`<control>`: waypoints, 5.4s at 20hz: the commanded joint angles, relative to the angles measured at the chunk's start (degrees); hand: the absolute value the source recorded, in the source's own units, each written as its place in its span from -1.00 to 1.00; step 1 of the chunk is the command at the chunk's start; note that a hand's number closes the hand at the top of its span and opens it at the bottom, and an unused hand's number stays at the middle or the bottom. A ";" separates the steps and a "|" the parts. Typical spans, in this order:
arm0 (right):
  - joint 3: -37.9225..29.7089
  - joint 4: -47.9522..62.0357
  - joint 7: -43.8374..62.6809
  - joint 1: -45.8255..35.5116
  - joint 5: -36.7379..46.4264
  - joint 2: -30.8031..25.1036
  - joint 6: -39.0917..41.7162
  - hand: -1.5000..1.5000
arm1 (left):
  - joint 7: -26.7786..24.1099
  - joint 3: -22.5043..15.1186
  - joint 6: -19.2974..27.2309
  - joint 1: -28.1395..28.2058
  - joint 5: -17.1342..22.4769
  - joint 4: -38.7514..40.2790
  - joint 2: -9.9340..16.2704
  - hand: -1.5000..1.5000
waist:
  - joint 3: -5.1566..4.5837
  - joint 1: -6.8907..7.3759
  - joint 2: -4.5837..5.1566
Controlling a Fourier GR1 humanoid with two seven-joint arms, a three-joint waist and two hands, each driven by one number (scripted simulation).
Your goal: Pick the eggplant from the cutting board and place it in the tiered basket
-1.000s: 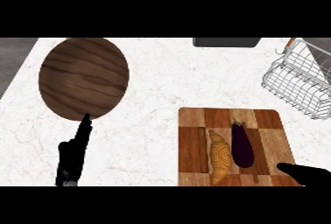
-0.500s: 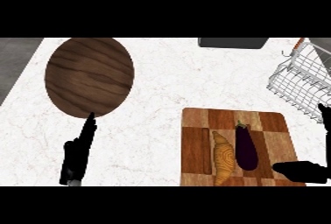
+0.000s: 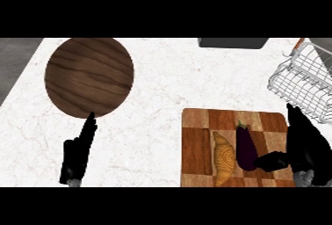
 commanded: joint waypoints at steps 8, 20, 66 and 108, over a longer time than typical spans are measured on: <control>-1.92 10.42 13.49 -7.68 4.60 15.09 13.14 -1.00 | -1.19 0.47 0.87 0.31 -0.89 1.16 -0.97 0.00 | 0.13 -1.41 -0.32; -7.22 23.72 13.49 -11.54 8.01 26.00 20.97 -1.00 | -1.42 0.88 0.13 1.01 -0.48 1.53 -1.53 0.00 | 0.13 -1.67 -0.32; -23.28 23.98 -28.50 2.01 19.63 17.91 20.08 1.00 | -0.21 3.27 0.11 2.32 -3.40 -0.63 -3.43 0.00 | 0.34 -3.67 -0.61; -58.30 23.13 -43.73 -14.63 -17.57 -16.46 22.20 1.00 | -0.91 6.36 -4.05 0.78 -5.75 2.27 -4.75 0.00 | 0.30 -1.61 -0.23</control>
